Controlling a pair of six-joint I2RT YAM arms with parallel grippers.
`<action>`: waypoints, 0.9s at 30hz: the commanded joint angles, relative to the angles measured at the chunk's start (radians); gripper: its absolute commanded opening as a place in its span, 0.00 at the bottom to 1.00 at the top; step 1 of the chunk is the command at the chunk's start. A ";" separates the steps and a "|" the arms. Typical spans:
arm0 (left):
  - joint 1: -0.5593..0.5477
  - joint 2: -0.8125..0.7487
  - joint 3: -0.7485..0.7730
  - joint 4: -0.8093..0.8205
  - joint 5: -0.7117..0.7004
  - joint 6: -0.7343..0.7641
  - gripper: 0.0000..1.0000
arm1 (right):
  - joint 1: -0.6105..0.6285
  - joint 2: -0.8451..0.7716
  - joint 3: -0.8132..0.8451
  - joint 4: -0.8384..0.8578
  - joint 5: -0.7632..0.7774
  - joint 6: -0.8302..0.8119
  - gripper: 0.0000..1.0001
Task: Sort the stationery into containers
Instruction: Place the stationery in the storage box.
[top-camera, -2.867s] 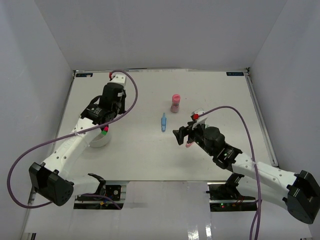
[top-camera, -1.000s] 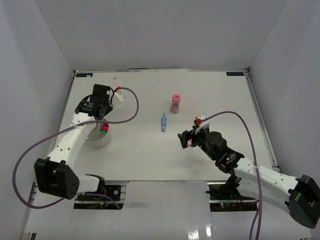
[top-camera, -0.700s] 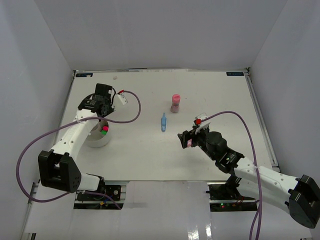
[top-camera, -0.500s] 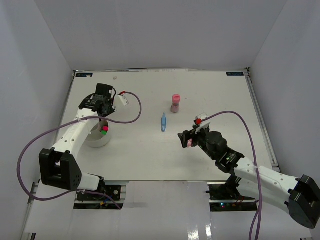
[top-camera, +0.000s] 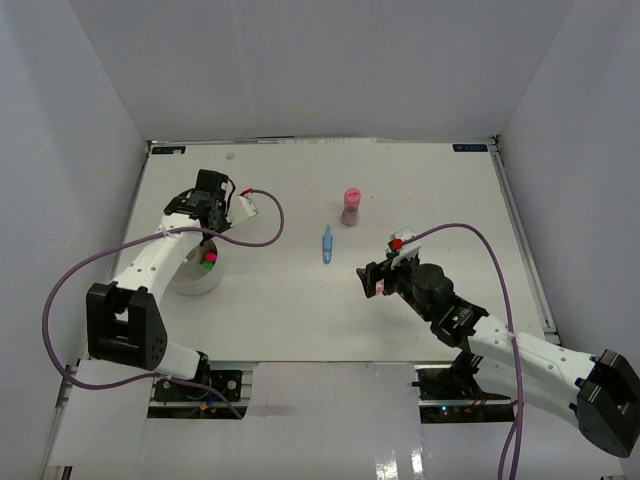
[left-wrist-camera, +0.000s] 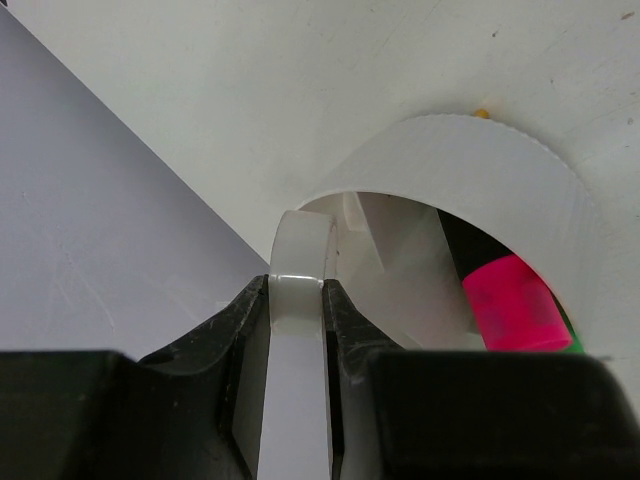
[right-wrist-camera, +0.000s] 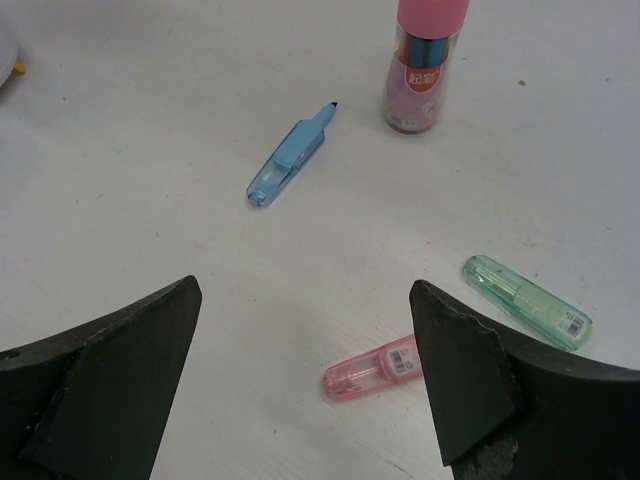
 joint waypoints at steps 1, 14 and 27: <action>0.010 -0.008 -0.019 0.006 -0.006 0.009 0.30 | -0.005 -0.017 -0.003 0.049 0.013 -0.004 0.91; 0.015 -0.022 -0.030 0.010 -0.018 -0.002 0.48 | -0.005 -0.021 -0.004 0.048 0.009 -0.004 0.91; 0.015 -0.051 -0.016 -0.027 -0.026 -0.009 0.47 | -0.005 -0.021 -0.003 0.049 0.004 -0.002 0.91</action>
